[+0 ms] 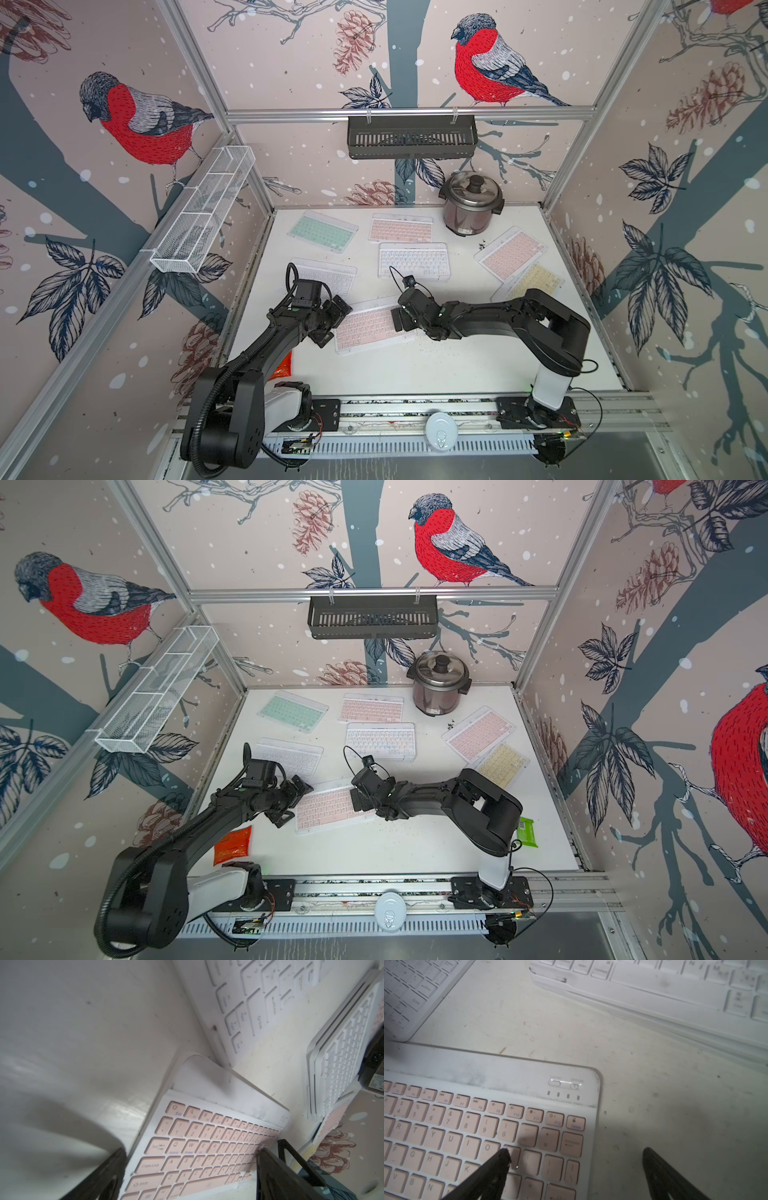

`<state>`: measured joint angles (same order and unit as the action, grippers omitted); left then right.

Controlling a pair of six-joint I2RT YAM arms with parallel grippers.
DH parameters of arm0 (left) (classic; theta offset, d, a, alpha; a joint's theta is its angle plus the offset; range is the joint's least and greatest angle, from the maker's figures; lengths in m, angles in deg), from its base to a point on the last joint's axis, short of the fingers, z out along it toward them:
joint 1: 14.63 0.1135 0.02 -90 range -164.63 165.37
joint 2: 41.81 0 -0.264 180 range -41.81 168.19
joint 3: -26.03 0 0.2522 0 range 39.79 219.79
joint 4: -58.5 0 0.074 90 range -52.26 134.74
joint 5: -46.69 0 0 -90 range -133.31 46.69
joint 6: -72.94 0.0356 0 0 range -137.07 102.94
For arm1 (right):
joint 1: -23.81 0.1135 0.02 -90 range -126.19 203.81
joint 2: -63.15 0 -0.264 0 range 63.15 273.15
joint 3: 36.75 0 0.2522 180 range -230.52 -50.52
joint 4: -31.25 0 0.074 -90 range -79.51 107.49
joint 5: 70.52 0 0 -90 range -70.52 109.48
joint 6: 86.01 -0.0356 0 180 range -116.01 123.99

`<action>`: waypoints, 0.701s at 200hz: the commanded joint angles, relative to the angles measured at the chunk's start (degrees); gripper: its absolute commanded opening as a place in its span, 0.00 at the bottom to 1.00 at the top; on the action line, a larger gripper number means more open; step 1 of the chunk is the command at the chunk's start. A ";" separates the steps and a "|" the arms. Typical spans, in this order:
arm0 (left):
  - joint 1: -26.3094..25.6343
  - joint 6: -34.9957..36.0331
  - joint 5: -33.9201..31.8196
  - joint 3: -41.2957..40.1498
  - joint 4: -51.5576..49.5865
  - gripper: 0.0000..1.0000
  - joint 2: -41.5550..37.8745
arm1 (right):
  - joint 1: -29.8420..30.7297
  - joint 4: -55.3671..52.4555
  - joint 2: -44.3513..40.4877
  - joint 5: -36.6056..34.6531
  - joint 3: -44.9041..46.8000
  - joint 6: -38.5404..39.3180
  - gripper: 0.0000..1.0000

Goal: Stack the numeric keypads
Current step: Move the numeric keypad to the center of the board.

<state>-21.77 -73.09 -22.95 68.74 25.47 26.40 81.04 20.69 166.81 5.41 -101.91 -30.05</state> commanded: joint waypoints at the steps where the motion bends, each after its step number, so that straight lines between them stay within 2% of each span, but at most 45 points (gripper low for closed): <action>1: -0.75 4.06 2.69 -0.34 2.73 0.98 -0.74 | -1.58 -8.47 -1.37 5.91 3.13 -4.02 1.00; 35: -2.49 8.24 3.32 1.51 3.35 0.99 0.18 | -4.56 -8.51 -4.53 7.51 6.39 -4.59 1.00; 73: -7.27 9.00 4.74 2.82 7.11 0.98 4.56 | -6.39 -4.81 -9.82 13.06 12.14 -7.23 1.00; 95: -7.90 10.18 3.96 3.70 7.34 0.98 6.09 | -7.74 -1.92 -12.89 16.90 14.84 -8.98 1.00; 118: -7.87 15.00 2.13 8.82 0.53 0.98 5.61 | -8.19 -2.54 -15.72 16.38 14.72 -8.99 1.00; 140: -7.62 20.41 -5.51 13.65 -8.82 0.99 3.05 | -8.29 -3.19 -16.52 16.27 13.19 -7.63 1.00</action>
<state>-29.55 -59.96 -20.86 78.59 26.13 31.56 72.87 22.39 150.83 18.79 -87.60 -36.76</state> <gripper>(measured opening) 0.985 0.997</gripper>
